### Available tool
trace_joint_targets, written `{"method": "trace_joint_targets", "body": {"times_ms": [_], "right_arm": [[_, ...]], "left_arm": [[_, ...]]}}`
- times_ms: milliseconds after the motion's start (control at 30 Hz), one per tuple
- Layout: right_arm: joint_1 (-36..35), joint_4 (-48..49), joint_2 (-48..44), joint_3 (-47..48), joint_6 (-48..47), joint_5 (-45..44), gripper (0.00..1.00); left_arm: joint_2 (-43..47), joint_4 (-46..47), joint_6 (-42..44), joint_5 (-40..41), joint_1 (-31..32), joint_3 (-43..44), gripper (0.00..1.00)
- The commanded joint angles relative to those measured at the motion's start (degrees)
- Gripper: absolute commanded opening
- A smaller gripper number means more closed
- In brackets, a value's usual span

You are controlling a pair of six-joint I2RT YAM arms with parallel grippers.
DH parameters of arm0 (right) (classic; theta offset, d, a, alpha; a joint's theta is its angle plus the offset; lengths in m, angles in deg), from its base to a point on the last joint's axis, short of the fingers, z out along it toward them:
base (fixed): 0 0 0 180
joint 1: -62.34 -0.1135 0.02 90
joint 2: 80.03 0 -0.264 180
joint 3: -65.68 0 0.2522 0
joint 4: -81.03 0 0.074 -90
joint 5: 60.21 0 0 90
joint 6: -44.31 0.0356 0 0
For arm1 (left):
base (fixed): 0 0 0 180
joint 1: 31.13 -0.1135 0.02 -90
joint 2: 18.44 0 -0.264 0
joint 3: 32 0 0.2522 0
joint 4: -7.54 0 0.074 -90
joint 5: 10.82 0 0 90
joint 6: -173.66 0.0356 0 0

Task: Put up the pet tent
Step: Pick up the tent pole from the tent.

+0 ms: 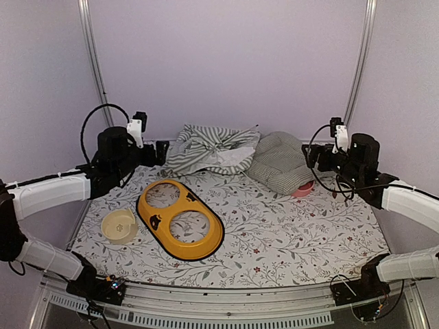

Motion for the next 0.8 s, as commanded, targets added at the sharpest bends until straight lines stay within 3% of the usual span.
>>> {"method": "trace_joint_targets", "body": {"times_ms": [0, 200, 267, 400, 533, 767], "right_arm": [[-2.29, -13.34, -2.17, 4.10, 1.28, -6.69, 0.99], [-1.92, -13.74, -7.18, 0.33, 8.35, -5.31, 0.99], [-1.79, -15.22, -8.41, -0.84, 12.20, -6.16, 0.99], [-1.83, -15.08, -8.80, -1.97, 10.64, -0.62, 0.99], [-2.94, -16.93, -5.75, 0.07, 13.53, 5.30, 0.99], [-7.79, -19.59, 4.30, 6.87, 12.30, 8.03, 0.99]], "left_arm": [[3.11, -10.02, -10.40, -1.31, 1.83, 0.70, 1.00], [6.10, -13.44, -14.10, -11.50, -2.37, 0.14, 0.99], [6.19, -13.40, -16.13, -10.52, -2.46, -0.02, 0.99], [6.12, -12.38, -17.67, -13.98, -1.96, -0.23, 0.99], [2.79, -14.57, -18.88, -17.16, -0.27, 2.12, 0.99], [-5.00, -14.47, -21.14, -18.24, 1.26, 5.07, 0.99]]}}
